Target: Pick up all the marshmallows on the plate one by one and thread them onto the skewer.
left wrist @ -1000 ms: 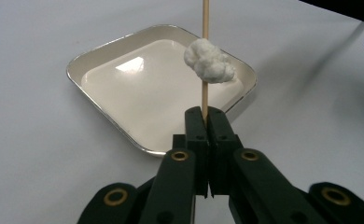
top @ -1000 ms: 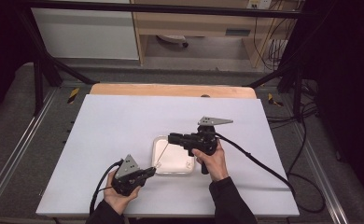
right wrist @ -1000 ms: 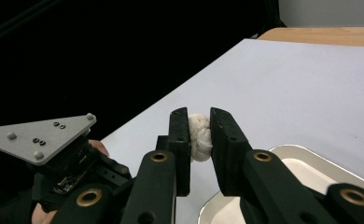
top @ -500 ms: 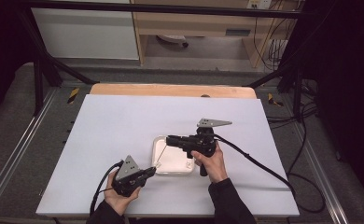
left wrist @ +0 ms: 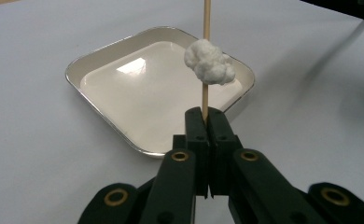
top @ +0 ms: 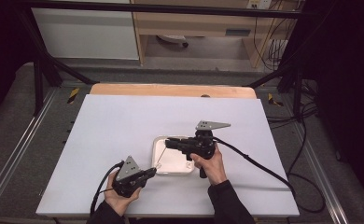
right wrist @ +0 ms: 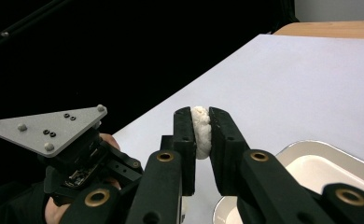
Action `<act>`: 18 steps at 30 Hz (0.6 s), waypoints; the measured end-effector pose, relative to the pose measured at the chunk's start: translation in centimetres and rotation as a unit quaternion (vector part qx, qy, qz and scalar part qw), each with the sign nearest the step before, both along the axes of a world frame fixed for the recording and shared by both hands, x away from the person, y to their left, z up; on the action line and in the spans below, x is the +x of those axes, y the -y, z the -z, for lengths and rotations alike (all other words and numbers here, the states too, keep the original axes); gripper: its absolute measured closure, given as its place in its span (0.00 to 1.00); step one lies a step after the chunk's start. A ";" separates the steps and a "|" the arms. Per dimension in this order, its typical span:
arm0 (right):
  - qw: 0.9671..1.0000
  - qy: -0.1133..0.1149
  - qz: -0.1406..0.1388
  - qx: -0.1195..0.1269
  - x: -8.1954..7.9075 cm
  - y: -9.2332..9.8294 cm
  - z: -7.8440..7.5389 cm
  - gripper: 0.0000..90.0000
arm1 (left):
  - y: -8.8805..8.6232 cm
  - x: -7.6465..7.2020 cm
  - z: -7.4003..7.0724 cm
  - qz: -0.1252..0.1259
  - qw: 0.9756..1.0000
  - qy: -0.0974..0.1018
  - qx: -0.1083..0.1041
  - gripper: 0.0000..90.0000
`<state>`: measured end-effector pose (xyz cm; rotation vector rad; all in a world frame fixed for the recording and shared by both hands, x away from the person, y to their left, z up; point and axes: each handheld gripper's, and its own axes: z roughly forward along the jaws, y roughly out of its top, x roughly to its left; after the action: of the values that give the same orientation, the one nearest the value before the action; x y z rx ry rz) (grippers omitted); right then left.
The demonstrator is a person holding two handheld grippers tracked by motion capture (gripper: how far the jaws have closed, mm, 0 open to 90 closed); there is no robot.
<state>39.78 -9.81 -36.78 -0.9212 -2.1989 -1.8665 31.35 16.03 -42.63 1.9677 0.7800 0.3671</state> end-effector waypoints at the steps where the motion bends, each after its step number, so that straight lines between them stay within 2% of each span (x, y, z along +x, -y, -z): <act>1: 1.000 0.000 -0.001 0.001 0.0 0.0 0.0 0.91 | 0.0 0.0 0.0 0.001 1.000 -0.001 0.000 0.99; 18: 1.000 0.004 -0.009 0.005 -0.5 -0.4 0.5 0.91 | 0.0 0.1 0.0 -0.001 1.000 -0.003 0.004 0.99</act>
<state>39.31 -9.46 -37.25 -0.8910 -2.1927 -1.8741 31.42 16.01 -42.63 1.9758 0.7849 0.3670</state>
